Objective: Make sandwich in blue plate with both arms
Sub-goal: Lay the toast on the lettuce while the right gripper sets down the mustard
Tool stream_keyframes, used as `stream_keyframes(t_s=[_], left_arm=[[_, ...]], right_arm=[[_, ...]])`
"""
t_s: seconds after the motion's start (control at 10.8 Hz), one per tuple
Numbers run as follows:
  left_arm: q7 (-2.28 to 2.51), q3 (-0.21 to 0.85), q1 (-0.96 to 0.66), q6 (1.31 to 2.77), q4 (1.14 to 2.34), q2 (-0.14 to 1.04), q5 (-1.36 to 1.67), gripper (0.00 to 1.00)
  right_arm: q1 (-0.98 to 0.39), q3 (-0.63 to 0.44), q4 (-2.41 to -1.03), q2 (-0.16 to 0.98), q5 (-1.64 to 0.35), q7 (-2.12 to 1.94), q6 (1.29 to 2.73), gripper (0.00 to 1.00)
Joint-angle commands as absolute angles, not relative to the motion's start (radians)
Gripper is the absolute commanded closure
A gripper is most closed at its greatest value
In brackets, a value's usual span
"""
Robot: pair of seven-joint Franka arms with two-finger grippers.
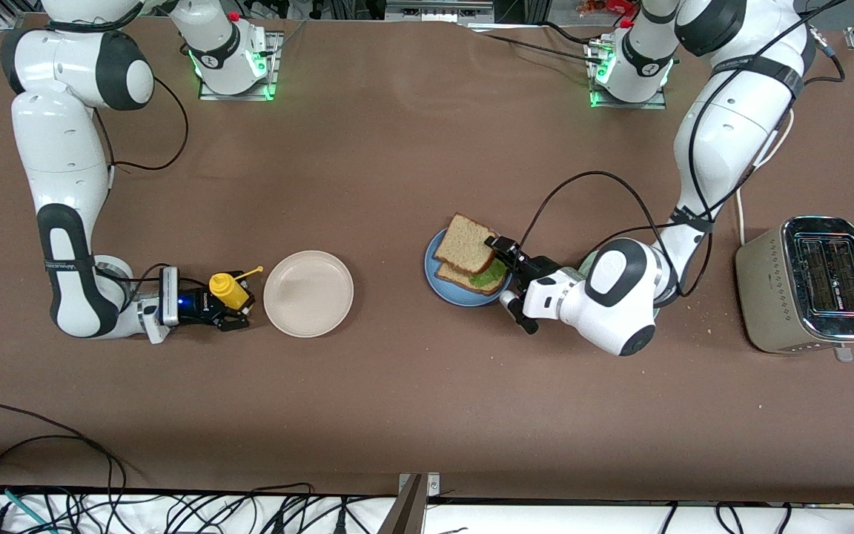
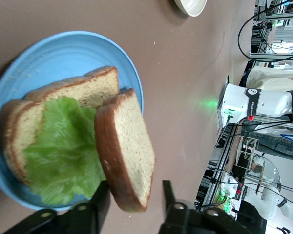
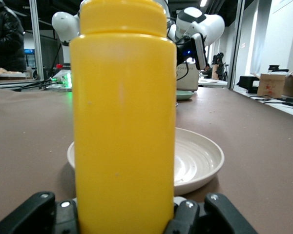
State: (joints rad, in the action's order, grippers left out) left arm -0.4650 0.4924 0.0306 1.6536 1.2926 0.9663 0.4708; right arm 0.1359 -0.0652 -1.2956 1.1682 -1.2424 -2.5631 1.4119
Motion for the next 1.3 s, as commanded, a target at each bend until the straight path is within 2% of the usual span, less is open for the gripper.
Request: stream_keyframes(t_s=[0.0,0.09,0.19,0.65,0.93,1.02,1.21], left_arm=[[-0.523,0.469,0.051,1.655,1.29,0.943,0.491,0.0],[-0.523,0.469,0.058,1.654,1.289,0.931,0.468,0.0],[-0.52,0.469,0.066,1.651,1.284,0.91,0.424,0.0],[-0.448,0.469,0.127,1.477,1.281,0.691,0.203,0.0],[-0.315,0.469,0.104,1.42,1.293,0.531,0.046,0.0],[-0.307,0.451,0.088,1.42,1.298,0.462,0.0,0.0],[-0.302,0.32,-0.009,1.398,1.307,0.35,-0.04,0.0]], right_arm=[[0.153,-0.051,-1.267,1.216,-1.317,-2.571,1.404,0.76],[0.155,-0.051,-1.266,1.216,-1.344,-2.572,1.404,0.55],[0.156,-0.051,-1.266,1.216,-1.35,-2.579,1.401,0.01],[0.164,-0.058,-1.266,1.215,-1.373,-2.576,1.373,0.0],[0.17,-0.124,-1.264,1.203,-1.352,-2.571,1.332,0.0],[0.17,-0.147,-1.264,1.194,-1.335,-2.569,1.313,0.0],[0.175,-0.207,-1.264,1.16,-1.284,-2.566,1.276,0.0]])
